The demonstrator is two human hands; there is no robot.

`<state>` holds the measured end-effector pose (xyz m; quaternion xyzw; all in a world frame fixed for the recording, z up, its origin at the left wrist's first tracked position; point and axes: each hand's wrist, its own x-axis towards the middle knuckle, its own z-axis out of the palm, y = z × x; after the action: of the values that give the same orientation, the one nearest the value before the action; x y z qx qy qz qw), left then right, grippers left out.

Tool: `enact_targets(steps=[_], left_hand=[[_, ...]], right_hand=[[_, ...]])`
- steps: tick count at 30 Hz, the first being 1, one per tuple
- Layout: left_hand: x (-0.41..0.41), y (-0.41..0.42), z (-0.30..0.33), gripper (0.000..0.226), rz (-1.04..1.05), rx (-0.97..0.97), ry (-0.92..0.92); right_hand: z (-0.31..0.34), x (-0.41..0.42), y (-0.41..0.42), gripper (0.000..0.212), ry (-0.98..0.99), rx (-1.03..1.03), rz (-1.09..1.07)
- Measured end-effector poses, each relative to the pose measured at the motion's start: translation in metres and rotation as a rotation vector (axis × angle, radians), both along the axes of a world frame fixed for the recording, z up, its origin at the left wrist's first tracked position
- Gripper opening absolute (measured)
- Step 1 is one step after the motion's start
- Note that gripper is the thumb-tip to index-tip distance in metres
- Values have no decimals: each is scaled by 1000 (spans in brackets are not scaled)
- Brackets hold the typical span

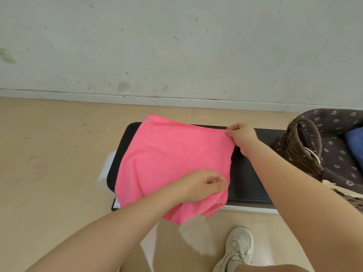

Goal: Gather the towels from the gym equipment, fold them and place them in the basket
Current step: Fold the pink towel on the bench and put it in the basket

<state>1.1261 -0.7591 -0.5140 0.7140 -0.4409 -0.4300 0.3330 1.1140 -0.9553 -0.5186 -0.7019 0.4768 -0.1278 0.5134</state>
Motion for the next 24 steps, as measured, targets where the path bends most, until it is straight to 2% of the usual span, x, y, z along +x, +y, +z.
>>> enact_targets(steps=[2, 4, 7, 11, 14, 16, 19, 24], left_hand=[[12, -4, 3, 21, 122, -48, -48], [32, -9, 7, 22, 246, -116, -199], [69, -13, 13, 24, 353, -138, -445], [119, -16, 5, 38, 396, -56, -675], [146, -15, -1, 48, 372, 118, -833], [158, -13, -3, 50, 343, 223, -889], [169, -9, -6, 39, 347, 275, -949], [172, 4, -6, 25, 421, 165, -974]], right_hand=[[3, 2, 2, 8, 39, -82, 50], [6, 3, 6, 23, 118, -188, 136], [10, 2, 11, 23, 231, -315, 238], [10, -2, 8, 13, 180, -294, 307], [12, 0, 8, 15, 226, -327, 402], [11, 4, 9, 20, 317, -437, 479], [12, 8, 12, 17, 406, -541, 542], [16, 4, 9, 29, 375, -381, 579]])
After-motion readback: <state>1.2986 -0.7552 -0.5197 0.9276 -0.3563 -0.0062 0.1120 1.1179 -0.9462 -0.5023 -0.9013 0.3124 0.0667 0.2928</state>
